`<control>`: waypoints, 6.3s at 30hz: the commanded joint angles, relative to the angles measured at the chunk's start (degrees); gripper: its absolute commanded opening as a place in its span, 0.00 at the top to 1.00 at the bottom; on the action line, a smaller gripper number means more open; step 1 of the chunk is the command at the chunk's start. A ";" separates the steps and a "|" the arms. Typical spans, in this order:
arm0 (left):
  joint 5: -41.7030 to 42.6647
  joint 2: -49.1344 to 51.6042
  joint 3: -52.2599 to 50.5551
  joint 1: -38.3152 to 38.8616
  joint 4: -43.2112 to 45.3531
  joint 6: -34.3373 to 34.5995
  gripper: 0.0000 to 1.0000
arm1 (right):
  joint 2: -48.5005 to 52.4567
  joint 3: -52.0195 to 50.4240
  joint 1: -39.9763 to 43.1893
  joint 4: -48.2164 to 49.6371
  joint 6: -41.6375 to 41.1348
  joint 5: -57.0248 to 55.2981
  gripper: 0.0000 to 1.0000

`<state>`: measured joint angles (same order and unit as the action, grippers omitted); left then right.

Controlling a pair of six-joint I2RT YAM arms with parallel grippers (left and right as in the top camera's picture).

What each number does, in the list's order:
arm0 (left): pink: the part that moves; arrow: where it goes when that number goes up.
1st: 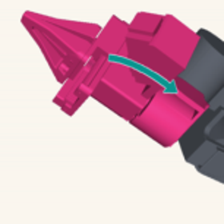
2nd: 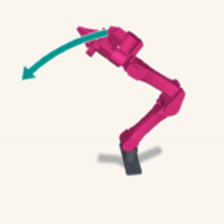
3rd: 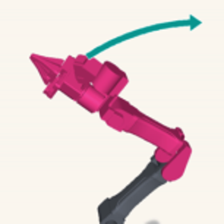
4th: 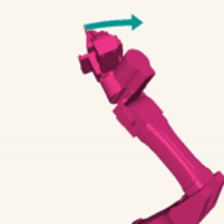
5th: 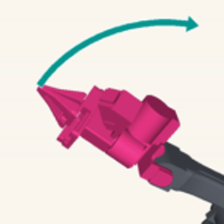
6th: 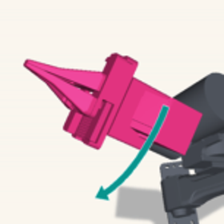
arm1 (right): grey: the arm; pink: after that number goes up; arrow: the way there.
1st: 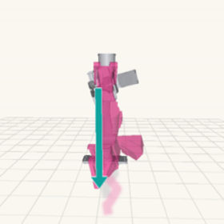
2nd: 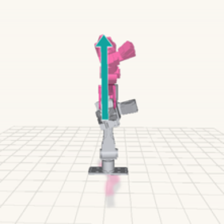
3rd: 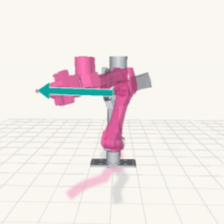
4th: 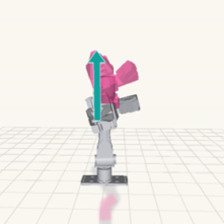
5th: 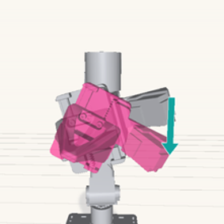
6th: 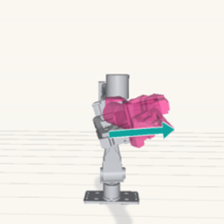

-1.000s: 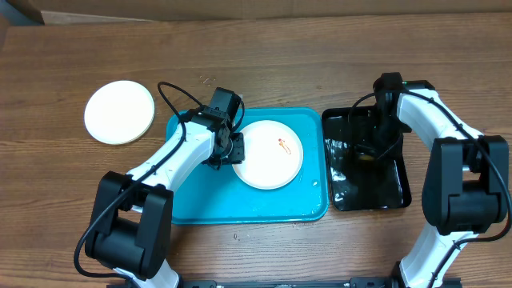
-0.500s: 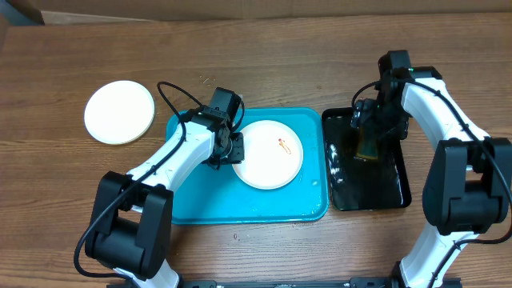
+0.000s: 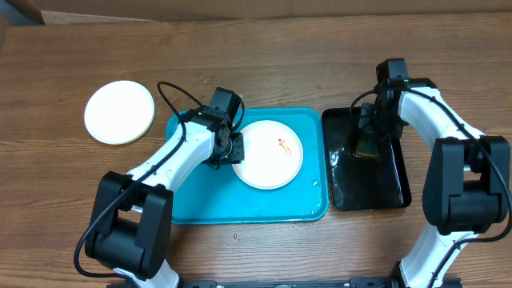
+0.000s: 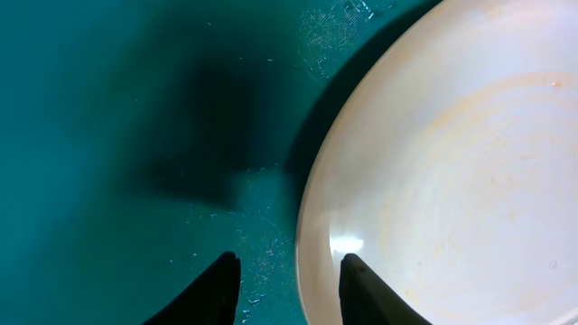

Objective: Clean dirty plates on tray and stack at the side
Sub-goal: 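Rub the sponge around the black tray bottom with the right gripper, then lift the sponge with the right gripper and carry it over the white plate, then scrub the white plate surface with the sponge in the right gripper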

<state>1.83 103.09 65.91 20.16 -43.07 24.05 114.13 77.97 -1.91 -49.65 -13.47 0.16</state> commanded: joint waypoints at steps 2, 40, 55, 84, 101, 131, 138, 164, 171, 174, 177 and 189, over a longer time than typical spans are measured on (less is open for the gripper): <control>-0.79 0.42 0.87 0.11 0.02 0.59 0.62 | -0.87 0.35 0.04 -1.64 -0.09 0.37 0.31; -1.38 2.58 -1.05 0.11 3.72 1.33 0.67 | -0.87 2.67 -0.72 -7.63 -0.07 2.47 0.66; -1.81 2.67 -1.05 0.13 3.87 1.29 0.79 | -0.90 2.80 -0.70 -7.72 -0.07 2.54 0.96; -1.60 4.37 -2.12 0.11 5.97 1.29 0.96 | -5.16 5.55 -6.71 -16.06 -6.67 -18.08 0.96; -1.14 4.37 -2.03 0.11 5.90 1.27 0.96 | -8.94 7.96 -7.37 -16.72 -1.09 -9.05 0.96; -1.16 4.37 -2.03 0.11 5.81 1.25 0.95 | -8.55 7.85 -30.67 -1.16 1.51 -5.20 0.96; -1.16 4.37 -2.03 0.11 5.79 1.25 0.95 | -6.91 7.80 -38.84 0.13 1.73 -25.18 0.96; -1.18 4.37 -2.03 0.11 5.64 1.25 0.96 | 6.93 7.58 -37.73 1.81 1.66 -18.53 0.96; -1.18 4.37 -2.03 0.11 5.64 1.03 0.95 | 7.52 7.58 -33.16 0.66 1.84 -5.33 0.96; -1.18 4.37 -2.03 0.11 5.64 1.01 0.96 | 7.52 7.58 -31.67 -0.15 4.15 1.77 0.96; -1.16 4.37 -2.03 0.11 5.68 1.03 0.96 | 7.52 7.58 -31.06 -0.85 4.79 7.39 0.96; -1.18 4.37 -2.03 0.11 5.64 1.01 0.96 | 7.39 8.48 -33.38 -1.90 4.59 21.24 0.96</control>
<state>1.06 105.45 64.23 20.16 -37.19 25.17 120.20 85.97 -33.98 -51.27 -9.15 12.23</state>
